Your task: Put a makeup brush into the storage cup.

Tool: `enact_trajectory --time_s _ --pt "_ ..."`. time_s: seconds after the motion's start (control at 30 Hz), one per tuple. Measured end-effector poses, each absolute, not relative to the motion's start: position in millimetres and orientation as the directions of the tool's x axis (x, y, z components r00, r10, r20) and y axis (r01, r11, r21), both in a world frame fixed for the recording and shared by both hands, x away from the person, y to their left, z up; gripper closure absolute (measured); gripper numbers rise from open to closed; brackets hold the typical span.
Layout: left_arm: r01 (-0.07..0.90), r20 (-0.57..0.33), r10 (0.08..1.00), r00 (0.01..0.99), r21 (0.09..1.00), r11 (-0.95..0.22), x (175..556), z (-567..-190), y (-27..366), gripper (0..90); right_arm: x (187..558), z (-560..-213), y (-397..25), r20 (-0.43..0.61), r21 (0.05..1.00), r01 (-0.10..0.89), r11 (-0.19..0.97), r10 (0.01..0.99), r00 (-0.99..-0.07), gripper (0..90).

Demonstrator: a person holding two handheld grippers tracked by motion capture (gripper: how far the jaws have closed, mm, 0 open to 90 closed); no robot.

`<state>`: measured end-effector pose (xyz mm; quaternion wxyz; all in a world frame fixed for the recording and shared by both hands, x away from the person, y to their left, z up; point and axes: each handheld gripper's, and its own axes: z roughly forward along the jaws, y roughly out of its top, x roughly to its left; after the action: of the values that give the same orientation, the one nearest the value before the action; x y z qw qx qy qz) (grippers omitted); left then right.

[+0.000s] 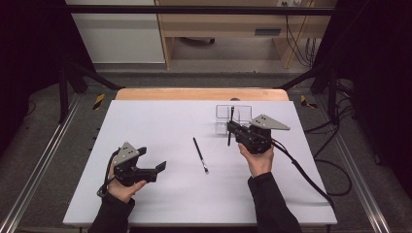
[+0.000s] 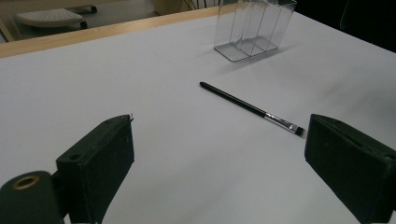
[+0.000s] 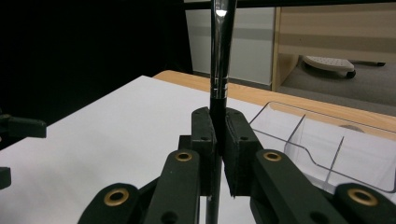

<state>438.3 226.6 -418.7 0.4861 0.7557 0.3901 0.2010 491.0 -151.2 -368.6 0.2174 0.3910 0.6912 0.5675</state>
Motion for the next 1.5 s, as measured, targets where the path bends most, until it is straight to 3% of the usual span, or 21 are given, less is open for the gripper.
enact_trajectory --time_s 1.5 --pt "0.411 -0.068 0.792 0.607 0.88 -0.239 441 -423 228 7.0 559 -348 -155 0.154 0.962 0.273 -0.026 0.875 -0.459 84.1"
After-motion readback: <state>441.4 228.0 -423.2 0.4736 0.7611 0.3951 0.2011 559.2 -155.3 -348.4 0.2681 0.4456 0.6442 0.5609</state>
